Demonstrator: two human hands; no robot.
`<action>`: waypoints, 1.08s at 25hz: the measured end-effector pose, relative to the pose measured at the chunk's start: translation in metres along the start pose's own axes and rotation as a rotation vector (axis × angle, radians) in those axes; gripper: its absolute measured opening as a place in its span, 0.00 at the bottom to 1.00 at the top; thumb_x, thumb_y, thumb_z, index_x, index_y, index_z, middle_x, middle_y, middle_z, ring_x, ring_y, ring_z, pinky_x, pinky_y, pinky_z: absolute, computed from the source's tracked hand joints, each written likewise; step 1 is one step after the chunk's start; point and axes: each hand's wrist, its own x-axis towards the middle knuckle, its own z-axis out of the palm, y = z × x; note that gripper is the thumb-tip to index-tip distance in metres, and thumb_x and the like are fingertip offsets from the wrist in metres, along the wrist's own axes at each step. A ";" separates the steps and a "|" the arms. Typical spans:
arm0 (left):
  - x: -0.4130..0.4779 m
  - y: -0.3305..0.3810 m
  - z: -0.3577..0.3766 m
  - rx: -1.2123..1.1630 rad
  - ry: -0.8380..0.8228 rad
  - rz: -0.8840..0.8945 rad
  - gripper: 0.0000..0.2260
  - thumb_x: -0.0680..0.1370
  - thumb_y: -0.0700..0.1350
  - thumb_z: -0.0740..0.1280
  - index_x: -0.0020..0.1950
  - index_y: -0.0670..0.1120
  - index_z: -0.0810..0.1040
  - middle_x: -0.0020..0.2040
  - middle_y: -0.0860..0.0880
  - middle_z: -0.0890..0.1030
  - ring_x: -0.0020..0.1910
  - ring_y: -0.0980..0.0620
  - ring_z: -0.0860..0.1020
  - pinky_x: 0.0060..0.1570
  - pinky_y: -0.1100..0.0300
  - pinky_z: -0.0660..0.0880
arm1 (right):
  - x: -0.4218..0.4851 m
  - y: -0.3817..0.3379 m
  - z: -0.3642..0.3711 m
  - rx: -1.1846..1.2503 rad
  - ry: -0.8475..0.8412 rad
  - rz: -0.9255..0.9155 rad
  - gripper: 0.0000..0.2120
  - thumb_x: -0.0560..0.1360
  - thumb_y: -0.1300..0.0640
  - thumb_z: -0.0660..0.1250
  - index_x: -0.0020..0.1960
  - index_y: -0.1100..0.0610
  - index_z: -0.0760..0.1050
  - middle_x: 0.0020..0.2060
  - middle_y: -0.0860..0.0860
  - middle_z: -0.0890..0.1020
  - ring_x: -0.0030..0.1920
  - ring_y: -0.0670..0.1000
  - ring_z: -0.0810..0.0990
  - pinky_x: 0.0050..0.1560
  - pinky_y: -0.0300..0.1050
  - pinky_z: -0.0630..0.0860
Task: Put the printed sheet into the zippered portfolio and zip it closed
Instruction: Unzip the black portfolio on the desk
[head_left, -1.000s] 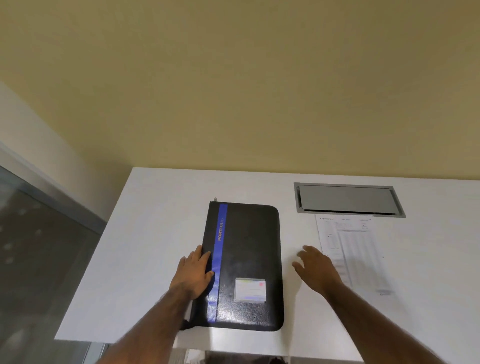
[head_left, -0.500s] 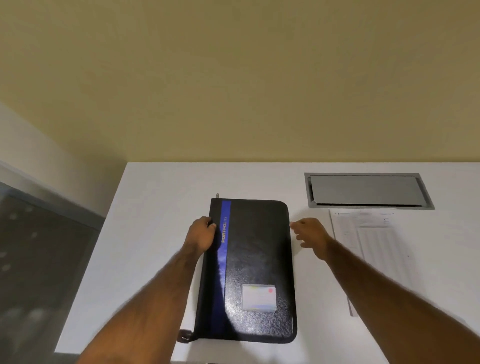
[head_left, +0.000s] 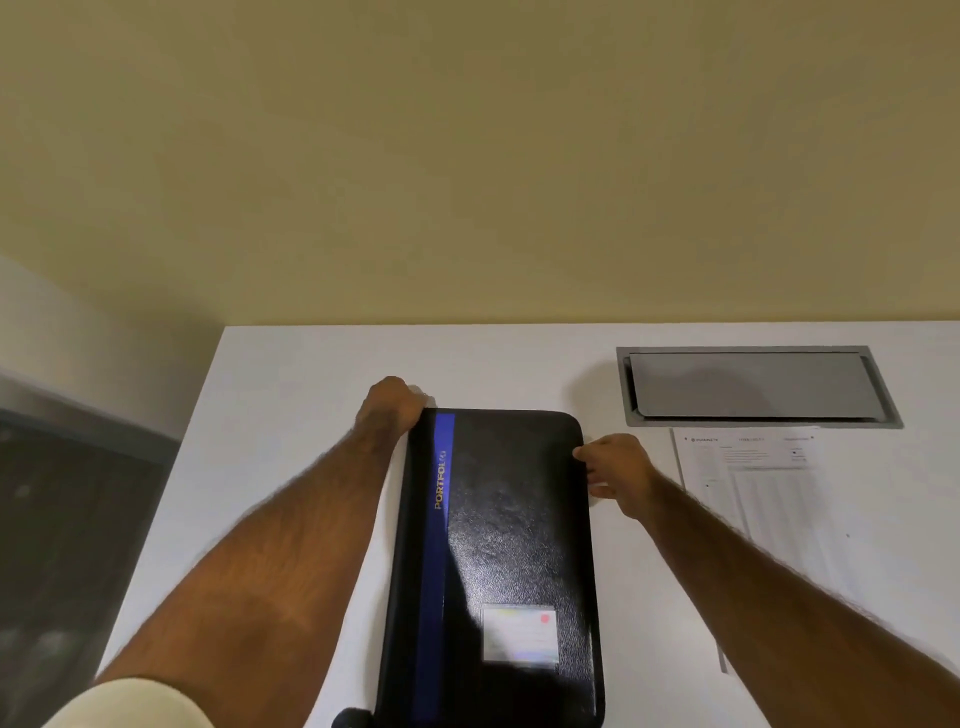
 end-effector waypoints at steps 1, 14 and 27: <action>0.002 0.005 0.000 0.044 -0.005 -0.002 0.10 0.77 0.51 0.68 0.46 0.44 0.77 0.46 0.46 0.77 0.47 0.45 0.75 0.48 0.56 0.72 | 0.002 -0.002 0.000 -0.004 0.006 0.007 0.10 0.78 0.61 0.69 0.57 0.63 0.74 0.58 0.60 0.79 0.52 0.59 0.80 0.50 0.49 0.77; 0.013 0.034 0.010 0.368 0.073 -0.073 0.15 0.75 0.47 0.69 0.60 0.44 0.77 0.59 0.44 0.81 0.59 0.42 0.79 0.57 0.52 0.74 | 0.012 -0.015 -0.005 0.067 -0.078 0.119 0.14 0.76 0.69 0.68 0.60 0.69 0.75 0.57 0.62 0.80 0.52 0.63 0.79 0.51 0.57 0.78; 0.013 0.053 0.029 0.471 -0.040 0.038 0.18 0.77 0.44 0.66 0.66 0.41 0.75 0.64 0.41 0.78 0.63 0.40 0.76 0.58 0.51 0.73 | 0.028 -0.009 0.000 -0.163 0.067 -0.034 0.03 0.76 0.68 0.68 0.49 0.66 0.75 0.46 0.60 0.81 0.49 0.62 0.82 0.41 0.47 0.81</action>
